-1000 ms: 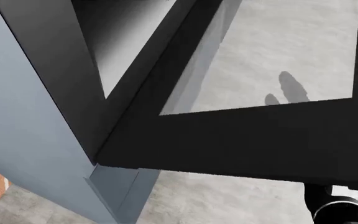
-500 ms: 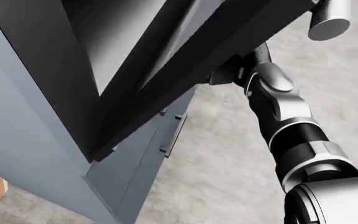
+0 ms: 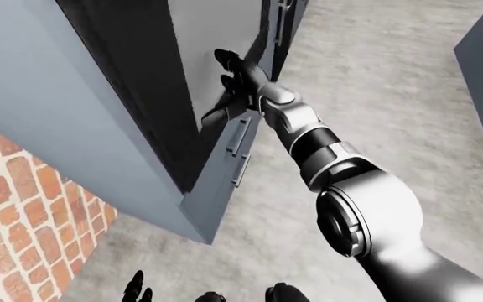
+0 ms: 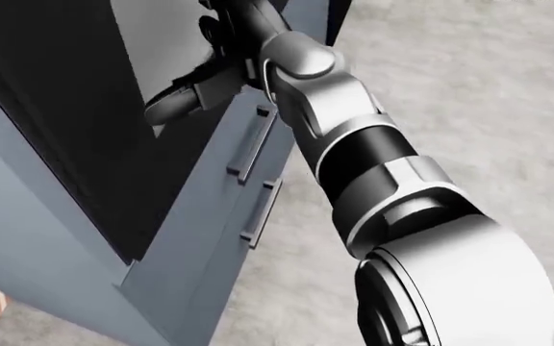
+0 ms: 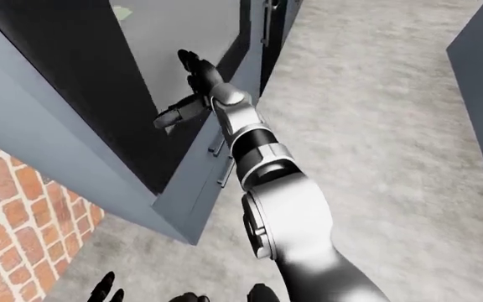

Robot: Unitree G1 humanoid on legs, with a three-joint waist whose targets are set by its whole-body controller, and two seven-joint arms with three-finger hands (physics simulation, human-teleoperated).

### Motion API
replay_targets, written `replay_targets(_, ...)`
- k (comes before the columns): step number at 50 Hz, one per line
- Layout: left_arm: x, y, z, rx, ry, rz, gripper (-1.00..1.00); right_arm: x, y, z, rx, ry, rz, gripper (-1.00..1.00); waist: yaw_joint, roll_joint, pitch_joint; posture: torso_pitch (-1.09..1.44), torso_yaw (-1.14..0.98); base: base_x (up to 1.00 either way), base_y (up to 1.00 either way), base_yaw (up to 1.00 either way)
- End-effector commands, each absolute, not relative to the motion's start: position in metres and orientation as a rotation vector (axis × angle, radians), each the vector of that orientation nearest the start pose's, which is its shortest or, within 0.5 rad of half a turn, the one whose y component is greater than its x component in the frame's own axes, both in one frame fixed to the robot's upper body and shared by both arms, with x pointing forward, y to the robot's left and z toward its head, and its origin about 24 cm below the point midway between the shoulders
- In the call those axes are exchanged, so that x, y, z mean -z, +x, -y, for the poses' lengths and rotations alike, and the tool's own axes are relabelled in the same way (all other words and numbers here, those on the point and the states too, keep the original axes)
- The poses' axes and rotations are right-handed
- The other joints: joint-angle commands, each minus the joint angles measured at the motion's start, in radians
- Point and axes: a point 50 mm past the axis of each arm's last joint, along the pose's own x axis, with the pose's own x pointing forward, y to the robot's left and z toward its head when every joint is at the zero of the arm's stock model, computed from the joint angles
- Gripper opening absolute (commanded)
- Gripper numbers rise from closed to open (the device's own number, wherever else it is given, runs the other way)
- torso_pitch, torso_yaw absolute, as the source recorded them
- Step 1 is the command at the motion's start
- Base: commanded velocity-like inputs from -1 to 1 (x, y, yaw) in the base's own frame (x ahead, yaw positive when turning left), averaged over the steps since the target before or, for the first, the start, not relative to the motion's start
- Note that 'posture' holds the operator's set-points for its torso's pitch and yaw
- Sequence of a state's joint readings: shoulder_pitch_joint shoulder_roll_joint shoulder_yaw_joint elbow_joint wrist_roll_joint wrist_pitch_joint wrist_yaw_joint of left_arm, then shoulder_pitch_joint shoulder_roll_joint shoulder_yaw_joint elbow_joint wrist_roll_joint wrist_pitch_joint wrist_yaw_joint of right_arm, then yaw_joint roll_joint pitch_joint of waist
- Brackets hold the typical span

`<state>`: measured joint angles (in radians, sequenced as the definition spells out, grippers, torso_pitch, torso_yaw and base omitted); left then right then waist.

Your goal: Close the oven door.

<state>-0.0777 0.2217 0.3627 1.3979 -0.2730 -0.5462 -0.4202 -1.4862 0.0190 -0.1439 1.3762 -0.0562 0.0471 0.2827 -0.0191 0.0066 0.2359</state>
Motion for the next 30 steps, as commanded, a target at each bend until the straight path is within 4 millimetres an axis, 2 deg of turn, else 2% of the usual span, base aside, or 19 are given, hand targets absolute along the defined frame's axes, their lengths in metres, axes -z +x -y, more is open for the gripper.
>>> replay_targets(1, 0.125, 0.127, -0.264, -0.232, -0.239, -0.590, 1.00, -0.260, 0.410, 0.000, -0.628, -0.200, 0.114, 1.00, 0.004, 0.008, -0.032, 0.30, 0.00, 0.00, 0.00, 0.00)
replay_targets(7, 0.126, 0.127, -0.264, -0.231, -0.240, -0.590, 1.00, -0.268, 0.400, -0.026, -0.704, -0.241, 0.137, 1.00, 0.005, 0.010, -0.031, 0.30, 0.00, 0.00, 0.00, 0.00)
replay_targets(18, 0.126, 0.126, -0.264, -0.230, -0.243, -0.588, 1.00, -0.266, 0.378, -0.070, -0.846, -0.331, 0.160, 1.00, -0.009, 0.017, -0.024, 0.30, 0.00, 0.00, 0.00, 0.00)
replay_targets(30, 0.125, 0.127, -0.264, -0.231, -0.244, -0.587, 1.00, -0.271, 0.375, -0.074, -0.862, -0.338, 0.171, 1.00, -0.017, 0.017, -0.014, 0.30, 0.00, 0.00, 0.00, 0.00)
